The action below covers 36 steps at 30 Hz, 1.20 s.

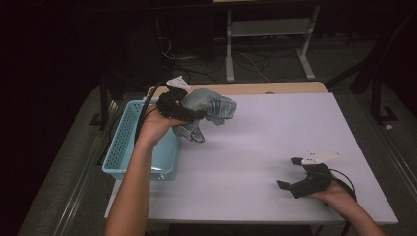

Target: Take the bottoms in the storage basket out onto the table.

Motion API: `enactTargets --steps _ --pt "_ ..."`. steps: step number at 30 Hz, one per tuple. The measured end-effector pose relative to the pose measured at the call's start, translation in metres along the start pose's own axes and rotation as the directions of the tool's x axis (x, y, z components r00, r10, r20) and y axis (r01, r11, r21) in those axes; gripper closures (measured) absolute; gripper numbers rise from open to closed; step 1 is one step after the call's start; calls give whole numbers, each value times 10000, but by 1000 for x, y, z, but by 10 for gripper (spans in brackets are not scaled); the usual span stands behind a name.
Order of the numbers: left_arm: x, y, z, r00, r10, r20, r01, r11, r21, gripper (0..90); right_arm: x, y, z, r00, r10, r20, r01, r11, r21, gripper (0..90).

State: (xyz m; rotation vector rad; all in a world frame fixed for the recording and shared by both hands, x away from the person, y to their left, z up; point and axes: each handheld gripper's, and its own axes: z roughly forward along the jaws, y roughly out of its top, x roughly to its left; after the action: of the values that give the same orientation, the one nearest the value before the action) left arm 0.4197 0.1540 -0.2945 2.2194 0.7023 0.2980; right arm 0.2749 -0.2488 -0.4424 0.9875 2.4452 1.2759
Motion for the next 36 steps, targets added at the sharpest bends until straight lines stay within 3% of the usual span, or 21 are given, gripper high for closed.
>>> enactTargets --steps 10,18,36 --pt "-19 8 20 9997 35 254 -31 9998 -194 354 0 0 0 10000 -14 7 14 10000 -5 0" --pt "-37 12 42 9989 184 438 -182 9998 -50 352 0 0 1 10000 -25 -8 25 10000 0 0" --pt "-66 6 95 9889 997 1101 -1045 9938 379 343 -1 0 0 10000 -14 -30 14 10000 11 0"
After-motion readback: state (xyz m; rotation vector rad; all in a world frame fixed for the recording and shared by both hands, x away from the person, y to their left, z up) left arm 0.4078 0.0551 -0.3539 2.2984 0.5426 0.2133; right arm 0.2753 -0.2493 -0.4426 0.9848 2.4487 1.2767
